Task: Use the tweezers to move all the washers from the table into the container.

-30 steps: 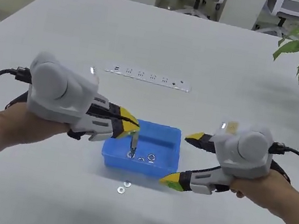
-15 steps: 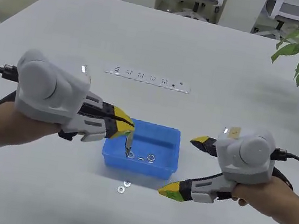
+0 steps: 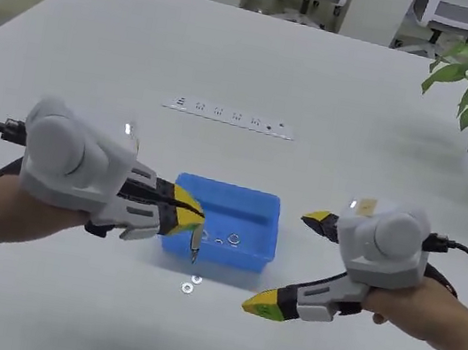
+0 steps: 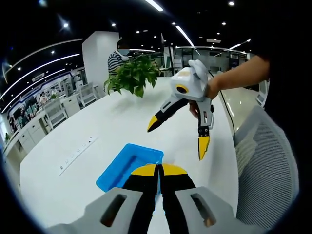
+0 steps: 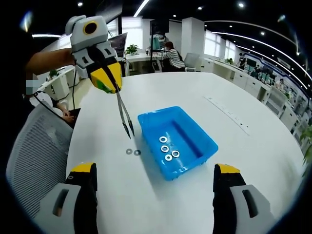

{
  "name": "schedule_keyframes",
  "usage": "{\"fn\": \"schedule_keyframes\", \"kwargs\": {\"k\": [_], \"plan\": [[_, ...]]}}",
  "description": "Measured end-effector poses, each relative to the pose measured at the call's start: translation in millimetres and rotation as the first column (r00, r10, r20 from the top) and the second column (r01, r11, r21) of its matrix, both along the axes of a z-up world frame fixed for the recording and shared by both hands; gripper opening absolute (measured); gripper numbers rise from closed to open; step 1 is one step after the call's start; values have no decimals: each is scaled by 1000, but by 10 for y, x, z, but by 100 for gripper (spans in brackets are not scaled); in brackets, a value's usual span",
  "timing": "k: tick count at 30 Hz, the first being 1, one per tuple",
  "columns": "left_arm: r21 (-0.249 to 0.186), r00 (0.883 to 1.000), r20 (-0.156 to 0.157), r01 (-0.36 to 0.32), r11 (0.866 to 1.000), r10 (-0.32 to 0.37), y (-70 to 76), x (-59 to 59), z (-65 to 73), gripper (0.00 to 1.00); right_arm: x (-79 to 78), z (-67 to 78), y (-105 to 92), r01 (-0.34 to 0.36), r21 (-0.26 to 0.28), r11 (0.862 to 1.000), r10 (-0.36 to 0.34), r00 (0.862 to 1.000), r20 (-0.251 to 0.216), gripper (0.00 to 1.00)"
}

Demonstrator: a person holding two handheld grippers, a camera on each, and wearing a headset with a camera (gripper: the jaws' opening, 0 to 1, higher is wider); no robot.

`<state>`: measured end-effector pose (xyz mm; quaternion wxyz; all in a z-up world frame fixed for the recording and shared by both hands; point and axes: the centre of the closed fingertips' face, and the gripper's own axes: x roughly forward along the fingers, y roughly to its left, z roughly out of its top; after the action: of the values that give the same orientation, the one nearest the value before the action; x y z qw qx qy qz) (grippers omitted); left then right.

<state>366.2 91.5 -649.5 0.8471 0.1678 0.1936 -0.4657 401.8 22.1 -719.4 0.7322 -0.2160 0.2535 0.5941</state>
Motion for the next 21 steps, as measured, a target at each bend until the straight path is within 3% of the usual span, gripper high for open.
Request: {"fn": "schedule_keyframes", "kwargs": {"k": [21], "plan": [[-3,999,-50,3,1000,-3,3,-52,-267,5,-114,-104,-22,-26,-34,999,25,1000,-18,100]]}}
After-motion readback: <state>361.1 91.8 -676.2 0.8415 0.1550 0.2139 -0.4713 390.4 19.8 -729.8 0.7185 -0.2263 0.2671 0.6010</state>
